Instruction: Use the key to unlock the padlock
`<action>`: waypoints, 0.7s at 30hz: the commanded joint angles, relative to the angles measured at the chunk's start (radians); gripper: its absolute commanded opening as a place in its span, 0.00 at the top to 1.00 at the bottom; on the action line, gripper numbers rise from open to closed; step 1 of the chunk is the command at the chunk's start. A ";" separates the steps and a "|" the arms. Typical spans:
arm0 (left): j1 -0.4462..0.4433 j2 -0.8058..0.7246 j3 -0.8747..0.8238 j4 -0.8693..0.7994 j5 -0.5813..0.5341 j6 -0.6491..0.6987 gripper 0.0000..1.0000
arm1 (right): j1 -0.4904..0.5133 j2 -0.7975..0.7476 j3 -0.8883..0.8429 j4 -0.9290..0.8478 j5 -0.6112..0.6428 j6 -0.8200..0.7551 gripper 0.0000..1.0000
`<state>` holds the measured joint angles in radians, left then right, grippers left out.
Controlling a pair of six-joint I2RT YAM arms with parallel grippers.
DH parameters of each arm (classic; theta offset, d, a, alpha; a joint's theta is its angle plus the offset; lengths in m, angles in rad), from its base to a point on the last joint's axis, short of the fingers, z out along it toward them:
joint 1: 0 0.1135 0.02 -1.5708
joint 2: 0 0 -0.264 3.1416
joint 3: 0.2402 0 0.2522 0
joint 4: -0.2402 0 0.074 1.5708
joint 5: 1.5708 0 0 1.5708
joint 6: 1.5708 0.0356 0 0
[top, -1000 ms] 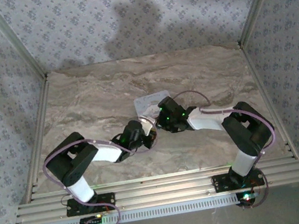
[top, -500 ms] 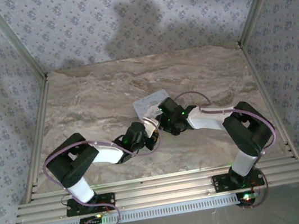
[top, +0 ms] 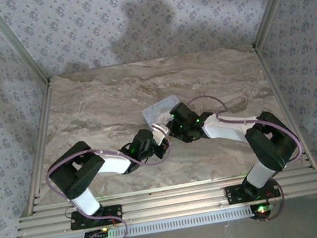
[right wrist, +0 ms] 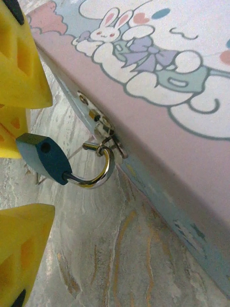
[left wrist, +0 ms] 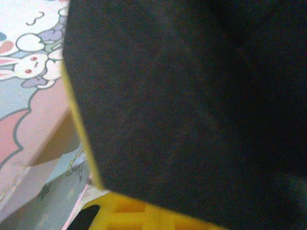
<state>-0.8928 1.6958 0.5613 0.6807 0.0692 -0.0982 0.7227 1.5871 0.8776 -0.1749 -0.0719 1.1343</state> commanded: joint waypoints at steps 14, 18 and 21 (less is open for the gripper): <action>-0.072 -0.021 0.032 -0.102 -0.089 0.115 1.00 | -0.005 -0.016 -0.006 0.017 -0.034 0.003 0.83; -0.075 -0.025 0.031 -0.102 -0.095 0.119 1.00 | -0.005 -0.015 -0.004 0.011 -0.037 0.007 0.82; -0.078 -0.031 0.028 -0.102 -0.099 0.124 1.00 | -0.005 -0.012 -0.004 0.006 -0.038 0.011 0.64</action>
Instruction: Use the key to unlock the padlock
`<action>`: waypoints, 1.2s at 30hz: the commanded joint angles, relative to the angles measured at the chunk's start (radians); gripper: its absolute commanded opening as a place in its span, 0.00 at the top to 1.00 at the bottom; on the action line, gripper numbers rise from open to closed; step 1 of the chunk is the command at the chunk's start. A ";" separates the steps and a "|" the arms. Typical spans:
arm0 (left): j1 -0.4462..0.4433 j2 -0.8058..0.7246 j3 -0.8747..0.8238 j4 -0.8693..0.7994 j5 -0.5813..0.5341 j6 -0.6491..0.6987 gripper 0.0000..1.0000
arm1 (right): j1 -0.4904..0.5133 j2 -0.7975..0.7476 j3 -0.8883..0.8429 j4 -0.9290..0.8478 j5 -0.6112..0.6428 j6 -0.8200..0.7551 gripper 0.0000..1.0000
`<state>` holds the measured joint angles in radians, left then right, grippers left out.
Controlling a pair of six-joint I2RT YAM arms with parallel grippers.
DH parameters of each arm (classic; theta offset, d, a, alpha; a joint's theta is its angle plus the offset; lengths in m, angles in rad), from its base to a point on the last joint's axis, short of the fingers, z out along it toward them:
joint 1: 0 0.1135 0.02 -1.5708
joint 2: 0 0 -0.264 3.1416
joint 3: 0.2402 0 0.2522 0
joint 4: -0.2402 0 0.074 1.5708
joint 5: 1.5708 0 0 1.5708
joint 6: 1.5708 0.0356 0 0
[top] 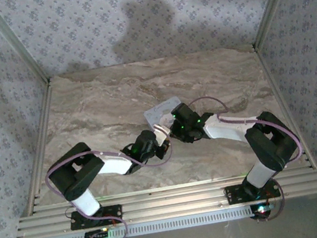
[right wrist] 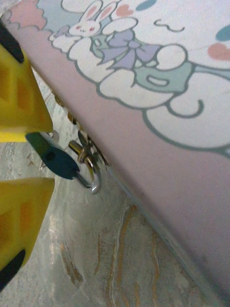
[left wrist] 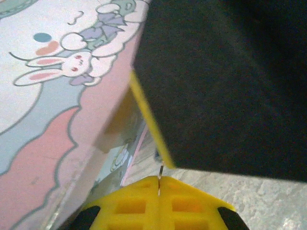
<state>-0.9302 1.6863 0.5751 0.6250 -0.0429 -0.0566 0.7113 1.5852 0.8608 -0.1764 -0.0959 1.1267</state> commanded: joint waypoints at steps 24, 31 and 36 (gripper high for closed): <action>-0.064 -0.023 0.016 -0.023 0.001 0.053 1.00 | 0.018 -0.062 0.016 0.011 0.035 0.029 0.46; -0.064 -0.023 0.004 0.011 0.023 0.026 1.00 | 0.019 -0.087 -0.010 0.029 0.058 0.041 0.42; -0.064 -0.021 -0.001 0.025 0.024 0.020 1.00 | 0.011 -0.062 -0.022 0.060 0.036 0.057 0.42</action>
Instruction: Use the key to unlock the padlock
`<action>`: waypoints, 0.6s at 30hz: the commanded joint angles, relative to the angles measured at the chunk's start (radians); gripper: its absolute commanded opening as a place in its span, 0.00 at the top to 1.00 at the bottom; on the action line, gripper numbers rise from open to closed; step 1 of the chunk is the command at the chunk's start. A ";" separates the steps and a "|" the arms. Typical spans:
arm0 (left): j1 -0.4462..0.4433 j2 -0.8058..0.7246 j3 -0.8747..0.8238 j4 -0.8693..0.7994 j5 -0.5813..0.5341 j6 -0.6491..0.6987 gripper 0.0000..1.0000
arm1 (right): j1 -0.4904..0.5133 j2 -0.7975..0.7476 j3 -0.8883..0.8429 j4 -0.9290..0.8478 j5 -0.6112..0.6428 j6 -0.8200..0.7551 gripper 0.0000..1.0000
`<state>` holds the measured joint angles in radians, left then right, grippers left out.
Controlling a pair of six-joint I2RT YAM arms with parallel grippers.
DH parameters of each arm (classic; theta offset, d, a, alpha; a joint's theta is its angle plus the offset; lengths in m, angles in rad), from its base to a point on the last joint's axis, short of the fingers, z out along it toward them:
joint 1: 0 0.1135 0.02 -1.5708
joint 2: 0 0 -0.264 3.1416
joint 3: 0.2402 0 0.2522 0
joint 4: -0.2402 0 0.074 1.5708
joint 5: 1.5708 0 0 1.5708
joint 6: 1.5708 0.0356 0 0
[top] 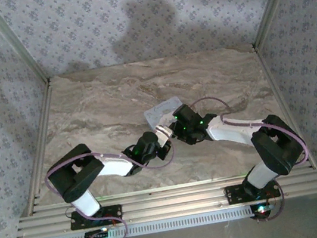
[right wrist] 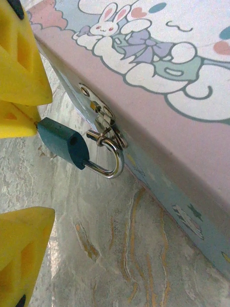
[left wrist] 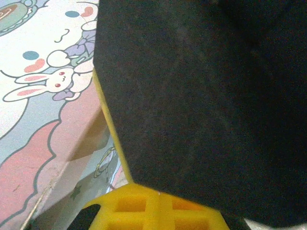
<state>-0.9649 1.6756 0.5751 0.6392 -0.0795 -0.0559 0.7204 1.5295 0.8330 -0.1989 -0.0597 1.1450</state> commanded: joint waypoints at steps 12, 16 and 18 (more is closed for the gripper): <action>-0.029 -0.011 -0.030 0.063 0.080 -0.001 1.00 | -0.012 0.045 0.014 0.104 -0.022 0.052 0.53; -0.029 -0.010 -0.038 0.076 0.085 -0.005 1.00 | -0.013 0.046 0.012 0.102 -0.018 0.055 0.50; -0.029 -0.010 -0.042 0.084 0.085 -0.008 1.00 | -0.014 0.047 0.012 0.102 -0.016 0.056 0.50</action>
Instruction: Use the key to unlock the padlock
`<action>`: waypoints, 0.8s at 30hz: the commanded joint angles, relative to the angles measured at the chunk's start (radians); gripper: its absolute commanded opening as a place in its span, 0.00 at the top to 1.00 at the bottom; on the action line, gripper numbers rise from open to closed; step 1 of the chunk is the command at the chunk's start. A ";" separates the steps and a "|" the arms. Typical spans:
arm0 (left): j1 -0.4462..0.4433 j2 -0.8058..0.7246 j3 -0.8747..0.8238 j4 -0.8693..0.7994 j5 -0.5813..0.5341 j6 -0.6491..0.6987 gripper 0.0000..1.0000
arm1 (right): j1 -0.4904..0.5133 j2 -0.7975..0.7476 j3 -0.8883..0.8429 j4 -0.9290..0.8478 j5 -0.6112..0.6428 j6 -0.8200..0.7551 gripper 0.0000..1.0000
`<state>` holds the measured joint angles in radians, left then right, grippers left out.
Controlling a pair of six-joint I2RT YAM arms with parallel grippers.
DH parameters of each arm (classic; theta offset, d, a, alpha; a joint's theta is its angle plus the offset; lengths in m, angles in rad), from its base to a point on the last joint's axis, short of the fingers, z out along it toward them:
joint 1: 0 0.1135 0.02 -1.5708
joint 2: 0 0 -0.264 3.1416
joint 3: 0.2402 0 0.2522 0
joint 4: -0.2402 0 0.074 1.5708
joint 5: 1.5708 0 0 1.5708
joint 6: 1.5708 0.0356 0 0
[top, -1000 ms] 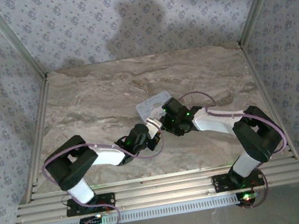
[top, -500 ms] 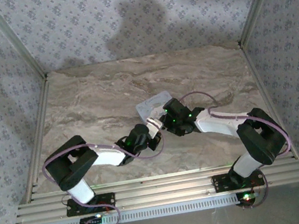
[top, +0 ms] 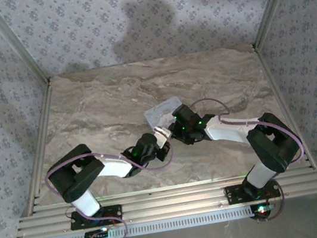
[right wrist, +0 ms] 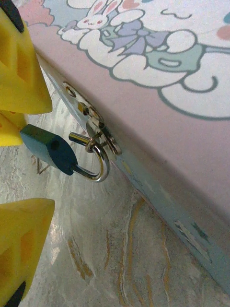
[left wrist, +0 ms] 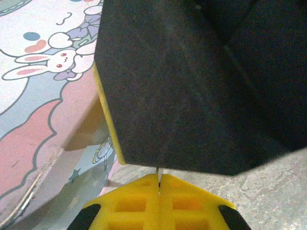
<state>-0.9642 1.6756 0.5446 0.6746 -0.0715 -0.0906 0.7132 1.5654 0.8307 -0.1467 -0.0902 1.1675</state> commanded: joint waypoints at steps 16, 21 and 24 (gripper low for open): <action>-0.042 -0.019 -0.031 0.086 0.054 0.038 1.00 | -0.012 0.026 0.035 0.043 -0.001 0.035 0.49; -0.044 -0.024 -0.031 0.080 0.047 0.046 1.00 | -0.014 0.032 0.035 0.045 -0.008 0.032 0.63; -0.044 -0.026 -0.032 0.078 0.044 0.047 1.00 | -0.015 0.035 0.035 0.045 -0.011 0.030 0.76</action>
<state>-0.9913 1.6756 0.5201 0.7372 -0.0463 -0.0628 0.7044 1.5852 0.8387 -0.1192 -0.1013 1.1915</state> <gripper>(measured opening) 0.058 0.275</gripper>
